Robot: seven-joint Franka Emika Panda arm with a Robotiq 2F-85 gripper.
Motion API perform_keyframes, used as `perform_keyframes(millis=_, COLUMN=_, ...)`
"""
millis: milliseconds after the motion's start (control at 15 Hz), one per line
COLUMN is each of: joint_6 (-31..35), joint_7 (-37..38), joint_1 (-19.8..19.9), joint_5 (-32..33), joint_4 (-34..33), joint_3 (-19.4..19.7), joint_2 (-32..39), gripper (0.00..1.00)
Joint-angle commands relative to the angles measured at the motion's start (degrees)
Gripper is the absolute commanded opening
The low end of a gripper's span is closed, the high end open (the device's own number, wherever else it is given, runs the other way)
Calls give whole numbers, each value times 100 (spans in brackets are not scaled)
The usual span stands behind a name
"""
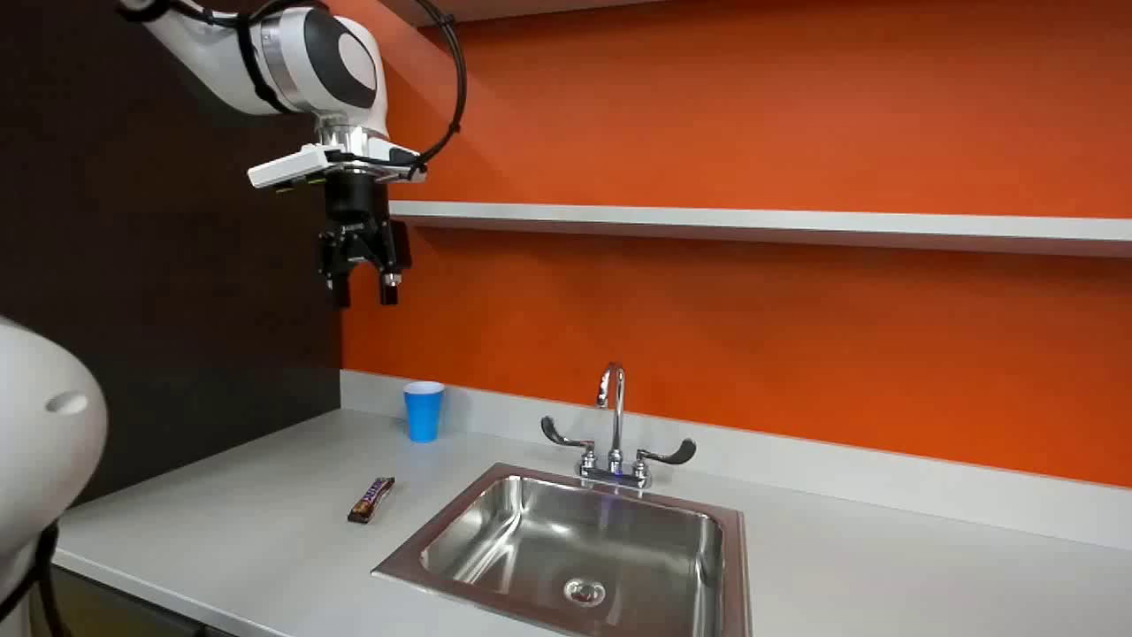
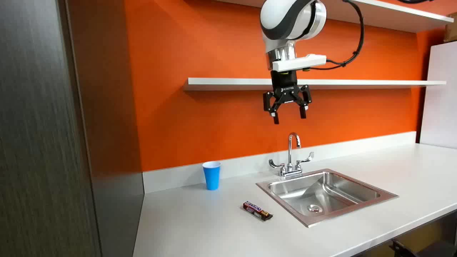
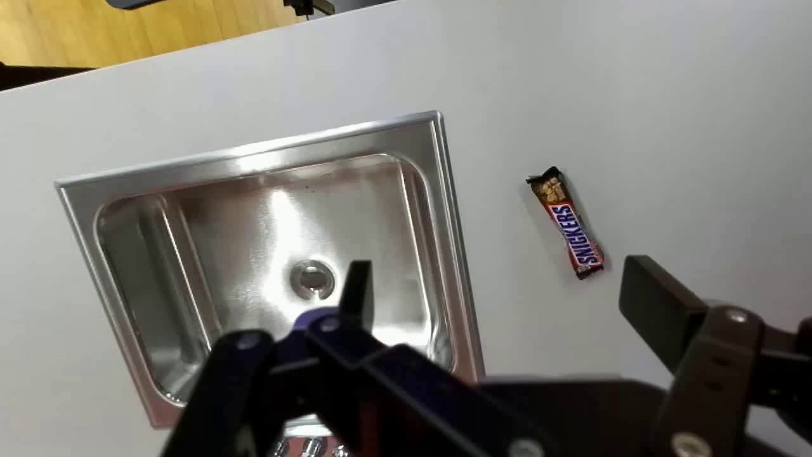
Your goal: Put the chocolate bar in the sink
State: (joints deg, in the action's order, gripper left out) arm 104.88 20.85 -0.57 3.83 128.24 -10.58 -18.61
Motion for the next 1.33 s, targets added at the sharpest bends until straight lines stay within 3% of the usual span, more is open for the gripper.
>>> perform_keyframes(millis=0, joint_6=-12, joint_7=20, joint_1=-86, joint_5=24, joint_4=-11, joint_3=75, joint_2=10, gripper=100)
perform_keyframes(millis=267, joint_6=144, joint_7=-83, joint_1=-140, joint_5=-97, joint_4=-55, joint_3=100, joint_2=146, gripper=100)
perform_keyframes(millis=467, joint_6=658, joint_7=-259, joint_1=-255, joint_5=-326, joint_4=-32, joint_3=134, joint_2=416, gripper=100)
perform_keyframes(millis=1267, joint_6=2286, joint_7=-729, joint_1=-672, joint_5=-324, joint_4=96, joint_3=87, joint_2=2070, gripper=100)
